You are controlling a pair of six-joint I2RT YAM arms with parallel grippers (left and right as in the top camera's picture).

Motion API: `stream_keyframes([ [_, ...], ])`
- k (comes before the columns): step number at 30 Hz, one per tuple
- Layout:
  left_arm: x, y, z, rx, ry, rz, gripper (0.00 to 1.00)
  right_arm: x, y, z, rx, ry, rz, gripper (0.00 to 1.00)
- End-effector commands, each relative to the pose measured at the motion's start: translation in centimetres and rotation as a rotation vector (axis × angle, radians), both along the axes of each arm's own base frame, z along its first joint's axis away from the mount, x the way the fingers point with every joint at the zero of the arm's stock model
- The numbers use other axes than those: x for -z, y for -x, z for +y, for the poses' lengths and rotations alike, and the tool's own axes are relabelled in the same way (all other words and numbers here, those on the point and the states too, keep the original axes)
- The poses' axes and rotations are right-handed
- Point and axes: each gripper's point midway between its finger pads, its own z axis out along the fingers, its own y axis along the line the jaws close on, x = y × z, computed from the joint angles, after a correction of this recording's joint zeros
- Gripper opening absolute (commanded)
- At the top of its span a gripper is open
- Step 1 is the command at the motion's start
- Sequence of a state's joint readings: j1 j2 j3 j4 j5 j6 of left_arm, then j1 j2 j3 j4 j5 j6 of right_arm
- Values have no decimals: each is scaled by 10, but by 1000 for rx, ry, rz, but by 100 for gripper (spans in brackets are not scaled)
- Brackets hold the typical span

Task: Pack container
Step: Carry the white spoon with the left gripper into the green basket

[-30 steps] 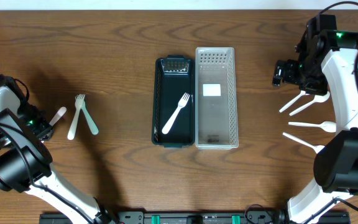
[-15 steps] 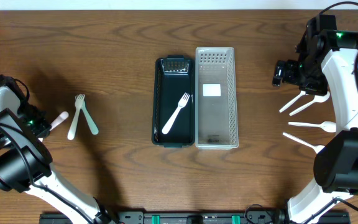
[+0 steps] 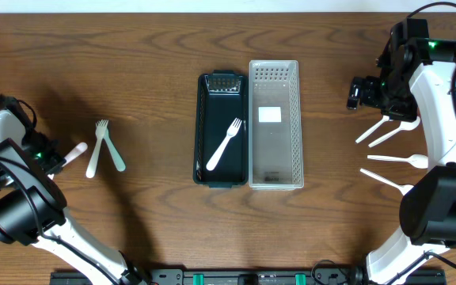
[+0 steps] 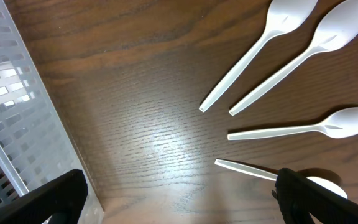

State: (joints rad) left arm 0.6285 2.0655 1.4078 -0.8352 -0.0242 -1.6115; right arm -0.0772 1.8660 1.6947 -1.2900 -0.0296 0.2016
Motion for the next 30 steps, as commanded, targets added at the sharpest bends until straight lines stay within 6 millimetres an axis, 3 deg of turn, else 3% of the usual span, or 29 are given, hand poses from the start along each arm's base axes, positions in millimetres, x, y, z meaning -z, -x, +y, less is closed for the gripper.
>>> stream_keyframes([
  [1, -6, -19, 1, 138, 20, -72, 6, -10, -2, 3, 1, -2, -31, 99],
  [4, -32, -35, 11, 253, -38, -126, 6, -10, -6, 2, -7, 0, -44, 99],
  [7, -74, -53, 15, 399, -120, -193, 6, -11, -9, 2, -8, 2, -59, 99],
  [11, -147, -78, -4, 656, -266, -290, 6, -12, -15, 2, -15, 4, -83, 99],
  [15, -221, -97, -55, 950, -421, -391, 6, -13, -19, 1, -23, 6, -101, 99],
  [19, -275, -105, -134, 1294, -547, -479, 6, -13, -21, 1, -30, 9, -109, 99],
  [21, -291, -106, -180, 1450, -579, -524, 6, -13, -22, 1, -36, 10, -112, 99],
  [24, -297, -103, -243, 1659, -582, -568, 6, -13, -23, 1, -56, 13, -116, 99],
  [27, -282, -97, -297, 1889, -542, -548, 6, -13, -24, 1, -73, 16, -119, 99],
  [30, -254, -90, -332, 2093, -480, -471, 6, -13, -24, 1, -74, 17, -119, 99],
])
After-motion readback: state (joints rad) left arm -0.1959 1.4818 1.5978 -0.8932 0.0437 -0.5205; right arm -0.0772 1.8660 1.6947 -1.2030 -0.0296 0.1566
